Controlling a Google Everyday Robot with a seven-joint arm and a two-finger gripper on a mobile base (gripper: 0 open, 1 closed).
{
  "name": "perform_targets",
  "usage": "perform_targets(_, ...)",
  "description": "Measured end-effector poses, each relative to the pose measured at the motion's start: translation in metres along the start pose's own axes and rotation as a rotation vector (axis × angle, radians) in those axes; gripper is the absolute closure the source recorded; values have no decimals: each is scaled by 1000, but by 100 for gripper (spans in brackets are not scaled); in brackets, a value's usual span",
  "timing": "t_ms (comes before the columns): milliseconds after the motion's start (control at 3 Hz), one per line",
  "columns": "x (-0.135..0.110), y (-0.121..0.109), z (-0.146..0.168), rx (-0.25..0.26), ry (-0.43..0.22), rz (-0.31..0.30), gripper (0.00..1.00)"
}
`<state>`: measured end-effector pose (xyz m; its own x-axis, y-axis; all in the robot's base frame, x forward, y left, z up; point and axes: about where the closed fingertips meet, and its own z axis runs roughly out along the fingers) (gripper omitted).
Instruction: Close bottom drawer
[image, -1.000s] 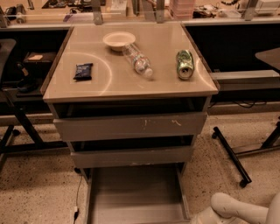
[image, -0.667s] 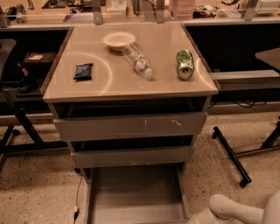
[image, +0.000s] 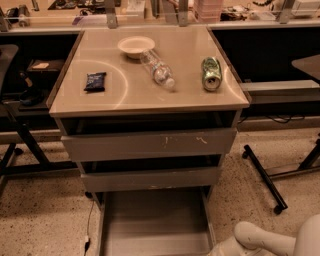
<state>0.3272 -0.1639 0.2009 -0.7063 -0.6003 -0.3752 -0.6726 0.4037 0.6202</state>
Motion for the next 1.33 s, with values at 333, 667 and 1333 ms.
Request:
perform_targets(333,0,0,0,0,0,0,81)
perform_targets(667,0,0,0,0,0,0,58)
perform_targets(1333,0,0,0,0,0,0,13)
